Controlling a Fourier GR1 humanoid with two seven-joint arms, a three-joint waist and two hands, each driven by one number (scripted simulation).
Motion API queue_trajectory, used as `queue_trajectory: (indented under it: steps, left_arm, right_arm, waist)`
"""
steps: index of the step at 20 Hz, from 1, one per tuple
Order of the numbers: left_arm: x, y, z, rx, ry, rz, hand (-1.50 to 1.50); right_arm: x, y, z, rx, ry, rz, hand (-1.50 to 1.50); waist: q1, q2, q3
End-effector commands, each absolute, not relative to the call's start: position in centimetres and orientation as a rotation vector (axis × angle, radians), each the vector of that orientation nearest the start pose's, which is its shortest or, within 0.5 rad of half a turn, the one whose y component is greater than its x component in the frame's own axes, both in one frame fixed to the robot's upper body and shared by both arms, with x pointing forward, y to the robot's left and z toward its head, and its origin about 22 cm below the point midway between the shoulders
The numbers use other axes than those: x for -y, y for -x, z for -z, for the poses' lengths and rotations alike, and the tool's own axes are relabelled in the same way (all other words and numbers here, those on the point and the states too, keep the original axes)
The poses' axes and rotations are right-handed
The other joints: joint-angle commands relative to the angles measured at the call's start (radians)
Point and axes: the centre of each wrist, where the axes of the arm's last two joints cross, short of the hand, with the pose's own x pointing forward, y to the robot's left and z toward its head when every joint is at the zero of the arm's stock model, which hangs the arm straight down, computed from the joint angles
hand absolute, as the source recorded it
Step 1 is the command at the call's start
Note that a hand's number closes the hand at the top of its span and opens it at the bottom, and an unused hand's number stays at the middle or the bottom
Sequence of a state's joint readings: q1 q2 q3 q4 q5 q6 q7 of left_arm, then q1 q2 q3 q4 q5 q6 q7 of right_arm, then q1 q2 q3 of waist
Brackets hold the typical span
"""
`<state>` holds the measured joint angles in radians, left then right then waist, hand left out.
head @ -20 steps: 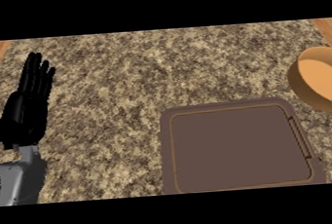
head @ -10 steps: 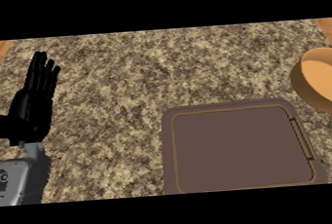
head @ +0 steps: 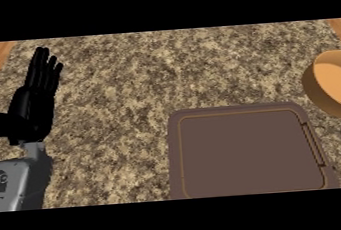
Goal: Pick the squash from the tray and place it in the pot
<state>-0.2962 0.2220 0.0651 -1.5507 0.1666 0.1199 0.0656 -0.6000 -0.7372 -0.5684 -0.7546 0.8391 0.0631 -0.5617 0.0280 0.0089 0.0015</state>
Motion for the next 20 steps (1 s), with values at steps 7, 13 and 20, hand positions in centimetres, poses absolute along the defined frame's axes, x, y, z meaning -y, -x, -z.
queue_trajectory:
  steps: [7, 13, 20]
  left_arm:
    - [-25.0, -30.8, -7.6, 1.775, -0.087, -0.041, 0.00]
    - [-24.8, -30.6, -9.1, 1.783, -0.062, -0.036, 0.00]
    - [-27.1, -31.1, -7.0, 1.753, -0.098, -0.045, 0.00]
  right_arm:
    - [50.3, -33.7, -10.8, 1.512, 0.770, -0.824, -1.50]
    - [49.2, -35.5, -11.8, 1.737, 0.661, -0.649, -1.50]
    - [52.0, -34.0, -13.3, 1.766, 0.516, -0.274, -1.50]
  waist:
    - [-0.003, 0.001, 0.001]
    - [-0.003, -0.004, 0.001]
    - [-0.011, 0.001, 0.000]
